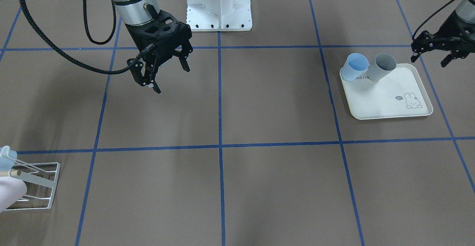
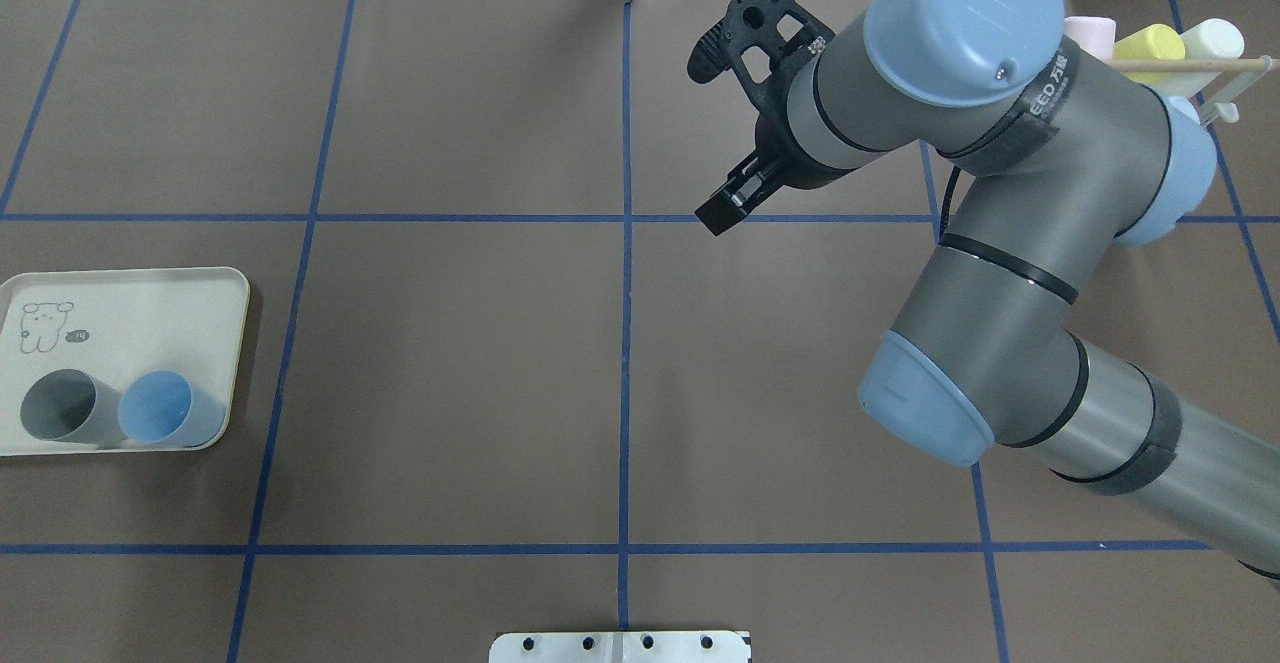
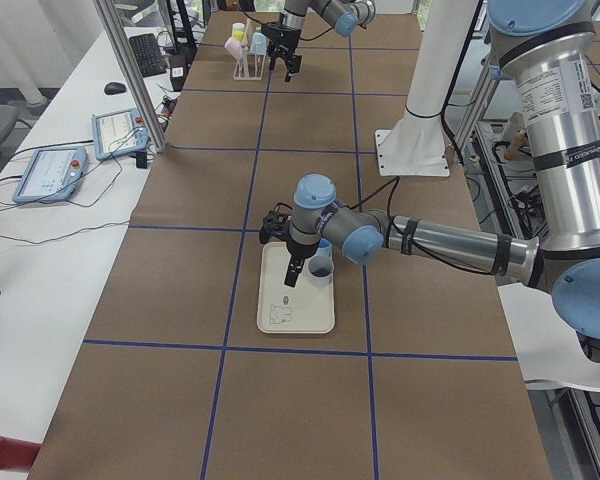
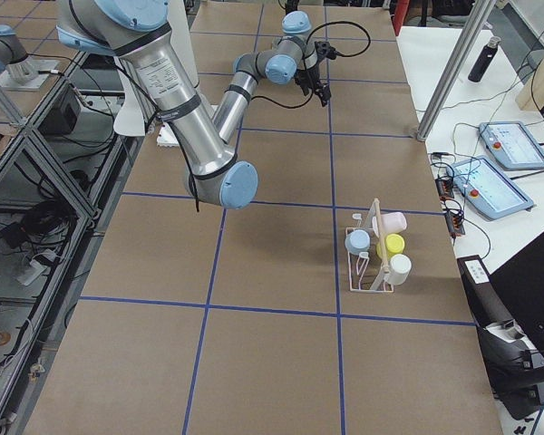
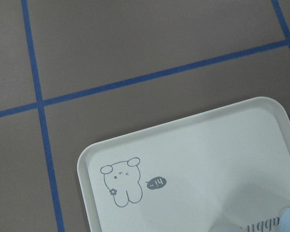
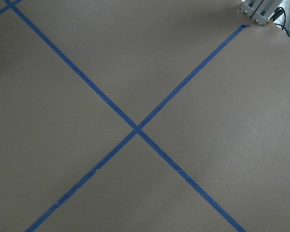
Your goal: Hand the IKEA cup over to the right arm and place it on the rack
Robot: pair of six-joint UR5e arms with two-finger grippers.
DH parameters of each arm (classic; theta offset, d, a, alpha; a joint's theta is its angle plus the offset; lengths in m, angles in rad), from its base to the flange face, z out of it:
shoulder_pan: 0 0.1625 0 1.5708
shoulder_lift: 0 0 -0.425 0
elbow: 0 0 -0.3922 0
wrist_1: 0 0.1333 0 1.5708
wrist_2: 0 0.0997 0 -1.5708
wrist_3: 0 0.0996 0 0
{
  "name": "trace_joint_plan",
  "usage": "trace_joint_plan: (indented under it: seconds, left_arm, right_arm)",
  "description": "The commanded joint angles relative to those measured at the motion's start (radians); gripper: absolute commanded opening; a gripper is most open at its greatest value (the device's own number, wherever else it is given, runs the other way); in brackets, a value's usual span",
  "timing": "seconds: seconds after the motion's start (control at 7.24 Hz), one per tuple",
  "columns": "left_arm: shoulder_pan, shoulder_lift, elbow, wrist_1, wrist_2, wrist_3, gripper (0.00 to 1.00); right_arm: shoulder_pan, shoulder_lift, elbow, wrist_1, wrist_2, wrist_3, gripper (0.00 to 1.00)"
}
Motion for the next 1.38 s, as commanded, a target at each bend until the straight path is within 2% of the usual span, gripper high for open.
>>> trace_joint_plan:
  seconds: [0.0,0.28,0.55,0.69,0.83,0.97,1.11,1.24]
  left_arm:
    - [0.140,0.038,0.032,-0.108,0.077,-0.123,1.00]
    - [0.180,0.038,0.132,-0.238,0.078,-0.172,1.00]
    - [0.196,0.037,0.163,-0.346,0.073,-0.210,1.00]
    - [0.216,0.035,0.163,-0.351,0.075,-0.227,0.92]
    - [0.217,0.035,0.162,-0.351,0.075,-0.227,0.47]
    - [0.220,0.035,0.160,-0.351,0.075,-0.227,0.13]
    - [0.222,0.035,0.154,-0.351,0.075,-0.224,0.00]
    - [0.220,0.035,0.140,-0.351,0.073,-0.218,0.00]
  right_arm:
    - [-0.005,0.001,0.000,-0.002,0.000,0.000,0.99]
    - [-0.010,0.001,0.000,-0.002,-0.016,0.000,0.99]
    - [-0.010,0.000,0.000,-0.002,-0.019,0.000,0.99]
    - [-0.010,0.000,0.002,-0.002,-0.020,0.000,0.99]
    - [-0.012,-0.002,0.002,-0.002,-0.020,0.000,0.99]
    - [-0.012,-0.003,0.002,-0.002,-0.020,0.000,0.99]
    - [-0.013,-0.003,0.002,-0.002,-0.020,0.000,0.99]
    - [-0.013,-0.003,0.002,-0.002,-0.020,0.000,0.99]
